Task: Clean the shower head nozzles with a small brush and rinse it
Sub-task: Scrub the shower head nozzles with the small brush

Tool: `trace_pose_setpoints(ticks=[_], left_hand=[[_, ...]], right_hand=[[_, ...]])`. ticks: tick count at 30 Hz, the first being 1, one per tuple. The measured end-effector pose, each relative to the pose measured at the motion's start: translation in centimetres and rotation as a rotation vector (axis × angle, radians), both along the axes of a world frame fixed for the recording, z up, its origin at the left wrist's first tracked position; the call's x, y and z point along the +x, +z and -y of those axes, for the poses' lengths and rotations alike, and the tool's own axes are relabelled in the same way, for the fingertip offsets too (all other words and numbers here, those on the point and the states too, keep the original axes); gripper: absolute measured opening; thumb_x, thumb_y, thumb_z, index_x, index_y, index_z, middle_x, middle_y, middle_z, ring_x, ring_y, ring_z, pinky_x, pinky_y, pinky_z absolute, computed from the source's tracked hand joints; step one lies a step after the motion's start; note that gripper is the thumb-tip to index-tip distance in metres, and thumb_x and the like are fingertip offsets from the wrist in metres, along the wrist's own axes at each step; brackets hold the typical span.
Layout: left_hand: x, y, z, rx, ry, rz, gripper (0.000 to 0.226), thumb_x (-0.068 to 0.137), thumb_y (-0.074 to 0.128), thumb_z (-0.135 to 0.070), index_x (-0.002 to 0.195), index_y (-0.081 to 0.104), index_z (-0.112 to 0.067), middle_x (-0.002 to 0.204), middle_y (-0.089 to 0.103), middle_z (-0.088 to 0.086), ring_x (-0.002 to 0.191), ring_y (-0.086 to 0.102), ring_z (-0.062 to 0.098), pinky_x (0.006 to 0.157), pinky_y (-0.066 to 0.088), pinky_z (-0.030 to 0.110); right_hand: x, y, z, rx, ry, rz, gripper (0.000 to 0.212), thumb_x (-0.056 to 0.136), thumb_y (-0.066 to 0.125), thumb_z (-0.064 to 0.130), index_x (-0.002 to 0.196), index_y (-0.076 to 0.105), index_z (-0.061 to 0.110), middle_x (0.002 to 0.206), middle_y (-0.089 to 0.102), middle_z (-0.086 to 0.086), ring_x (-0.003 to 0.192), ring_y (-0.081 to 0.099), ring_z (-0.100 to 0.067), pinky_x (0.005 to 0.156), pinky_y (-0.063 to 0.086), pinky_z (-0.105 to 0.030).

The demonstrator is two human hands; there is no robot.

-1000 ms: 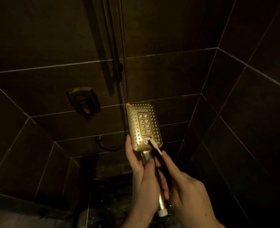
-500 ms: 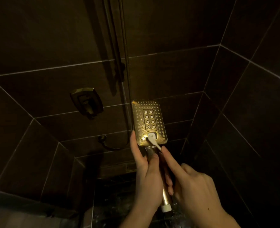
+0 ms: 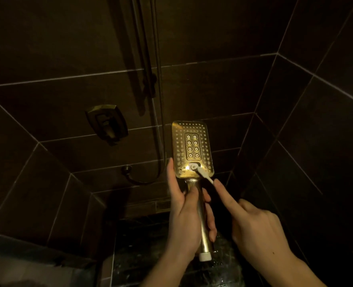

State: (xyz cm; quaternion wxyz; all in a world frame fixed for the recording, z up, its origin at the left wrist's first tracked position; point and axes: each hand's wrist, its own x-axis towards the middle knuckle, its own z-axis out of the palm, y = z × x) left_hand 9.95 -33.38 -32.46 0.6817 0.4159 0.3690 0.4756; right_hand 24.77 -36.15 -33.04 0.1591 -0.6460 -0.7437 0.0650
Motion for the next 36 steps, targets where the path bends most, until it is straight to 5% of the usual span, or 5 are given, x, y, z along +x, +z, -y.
trace_pose_setpoints(ticks=[4, 9, 15, 25, 36], left_hand=[[0.2, 0.7, 0.1, -0.007, 0.057, -0.065, 0.071, 0.109, 0.034, -0.018, 0.128, 0.019, -0.085, 0.063, 0.064, 0.011, 0.039, 0.048, 0.024, 0.034, 0.043, 0.026], [-0.5, 0.6, -0.8, -0.039, 0.121, 0.011, 0.073, 0.108, 0.037, -0.015, 0.124, 0.027, -0.085, 0.081, 0.063, 0.011, 0.043, 0.047, 0.022, 0.036, 0.041, 0.026], [0.0, -0.2, -0.6, -0.001, 0.102, 0.013, 0.071, 0.109, 0.035, -0.017, 0.124, 0.027, -0.086, 0.071, 0.065, 0.012, 0.038, 0.047, 0.023, 0.036, 0.042, 0.025], [-1.3, -0.6, -0.6, -0.005, -0.001, 0.025, 0.069, 0.107, 0.042, -0.019, 0.127, 0.029, -0.083, 0.086, 0.060, 0.018, 0.041, 0.045, 0.021, 0.037, 0.041, 0.024], [-4.6, 0.0, -3.0, 0.005, -0.289, 0.017, 0.067, 0.096, 0.057, -0.028, 0.136, 0.031, -0.076, 0.089, 0.058, 0.019, 0.040, 0.046, 0.016, 0.036, 0.041, 0.022]], right_hand=[[-1.4, 0.0, -0.6, 0.030, 0.092, 0.030, 0.082, 0.077, 0.057, 0.031, 0.152, 0.027, 0.030, 0.060, 0.047, 0.008, 0.039, 0.029, -0.004, 0.036, 0.029, -0.019], [1.1, 1.0, -0.7, 0.040, -0.012, 0.060, 0.103, 0.062, 0.078, 0.009, 0.152, 0.032, 0.028, 0.057, 0.043, 0.008, 0.033, 0.037, -0.009, 0.030, 0.032, -0.025], [-0.7, 1.2, -1.0, 0.039, 0.095, 0.072, 0.105, 0.060, 0.080, 0.013, 0.151, 0.032, 0.028, 0.057, 0.047, 0.005, 0.034, 0.035, -0.009, 0.031, 0.033, -0.024], [3.2, 2.6, -2.4, 0.018, 0.010, -0.006, 0.089, 0.081, 0.057, 0.012, 0.155, 0.015, 0.039, 0.060, 0.046, 0.011, 0.043, 0.044, -0.005, 0.037, 0.045, -0.027], [5.8, 5.2, -3.9, -0.043, 0.305, 0.287, 0.080, 0.083, 0.046, 0.019, 0.155, 0.015, 0.038, 0.055, 0.038, 0.011, 0.035, 0.018, -0.003, 0.035, 0.016, -0.015]])
